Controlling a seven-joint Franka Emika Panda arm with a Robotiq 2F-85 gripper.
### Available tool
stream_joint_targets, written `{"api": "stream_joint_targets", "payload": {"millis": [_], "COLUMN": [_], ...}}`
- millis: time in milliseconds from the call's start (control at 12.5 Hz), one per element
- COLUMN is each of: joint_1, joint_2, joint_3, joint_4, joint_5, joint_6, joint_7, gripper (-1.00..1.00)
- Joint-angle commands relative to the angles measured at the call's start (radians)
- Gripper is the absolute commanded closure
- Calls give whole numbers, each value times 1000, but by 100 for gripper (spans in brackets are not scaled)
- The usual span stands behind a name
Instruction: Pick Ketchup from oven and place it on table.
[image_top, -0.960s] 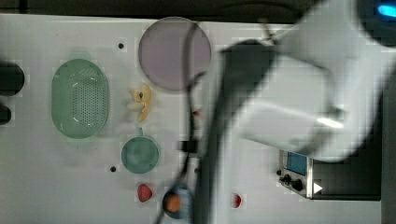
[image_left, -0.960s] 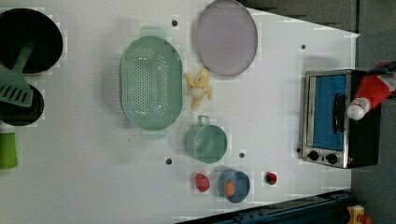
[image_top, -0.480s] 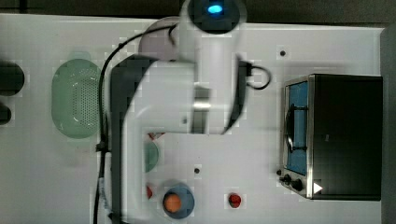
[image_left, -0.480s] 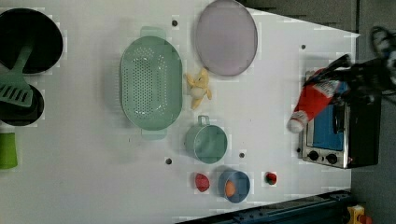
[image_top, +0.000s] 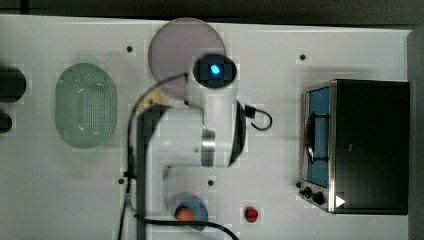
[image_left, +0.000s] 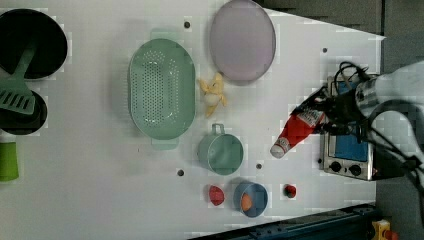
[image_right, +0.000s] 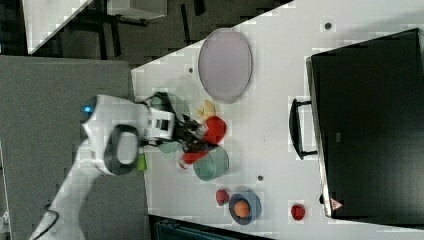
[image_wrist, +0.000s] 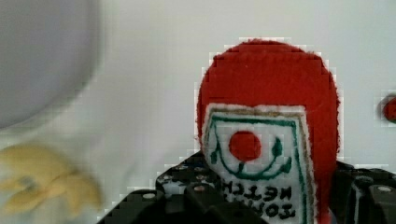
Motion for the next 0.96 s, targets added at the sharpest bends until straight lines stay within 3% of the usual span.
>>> {"api": "stream_joint_targets", "payload": {"millis": [80, 400, 640, 960], "joint_1": [-29, -24, -24, -24], "joint_2": [58, 171, 203, 106], "joint_3": [-27, -16, -12, -21], "joint_4": [-55, -124, -125, -102], "joint_5": [-12, -9, -8, -8], "joint_6": [157, 375, 420, 401], "joint_7": [87, 88, 88, 88], "gripper": [-24, -30, -93, -100]}}
